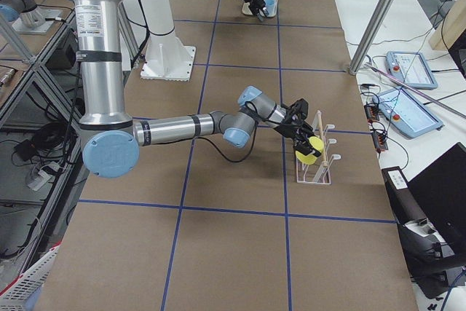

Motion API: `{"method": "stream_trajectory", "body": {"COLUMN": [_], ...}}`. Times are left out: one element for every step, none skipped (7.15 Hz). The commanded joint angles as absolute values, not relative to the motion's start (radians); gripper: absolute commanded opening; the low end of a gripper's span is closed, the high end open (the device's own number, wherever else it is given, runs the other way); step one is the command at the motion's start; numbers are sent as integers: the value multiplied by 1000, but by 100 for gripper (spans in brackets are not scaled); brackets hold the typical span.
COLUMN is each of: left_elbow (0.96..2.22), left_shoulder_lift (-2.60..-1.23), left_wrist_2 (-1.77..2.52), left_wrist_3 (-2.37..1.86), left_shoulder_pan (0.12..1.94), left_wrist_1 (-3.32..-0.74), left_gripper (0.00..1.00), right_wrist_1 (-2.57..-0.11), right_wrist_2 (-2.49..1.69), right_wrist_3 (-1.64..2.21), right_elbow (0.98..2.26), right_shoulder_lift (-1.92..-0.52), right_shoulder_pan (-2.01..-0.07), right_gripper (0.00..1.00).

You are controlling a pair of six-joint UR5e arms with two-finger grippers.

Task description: Transfer IKEA cup to right arm and place on rack

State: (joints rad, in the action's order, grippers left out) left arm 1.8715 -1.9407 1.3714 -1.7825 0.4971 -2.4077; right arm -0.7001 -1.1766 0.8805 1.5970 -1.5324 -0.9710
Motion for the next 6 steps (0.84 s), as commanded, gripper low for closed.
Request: {"method": "stream_trajectory", "body": {"left_elbow": [1871,1871,1871,1871,1871,1871], "left_shoulder_lift": [-1940,-1940,-1940,-1940,-1940,-1940], "left_wrist_2": [1371,1371,1371,1371,1371,1371], "left_wrist_3": [-1782,-1782,-1782,-1782,-1782,-1782], "left_shoulder_pan": [497,497,499,497,499,499], "left_wrist_1": [-2407,-2407,-2407,-2408,-2407,-2408], "left_gripper": [100,100,100,100,100,100], "right_wrist_1": [-700,-687,-628,-592,-592,-592], "right_wrist_2": [-1177,-1177,-1175,-1175,-1177,-1180], "right_wrist_3": [881,881,881,881,881,882], "right_elbow": [1580,1569,1536,1513,1513,1513], "right_shoulder_lift": [-1531,-1532,-1532,-1531,-1531,-1529], "right_shoulder_pan": [-971,-971,-973,-973,-976,-985], "right_gripper": [36,68,93,98,98,98]}}
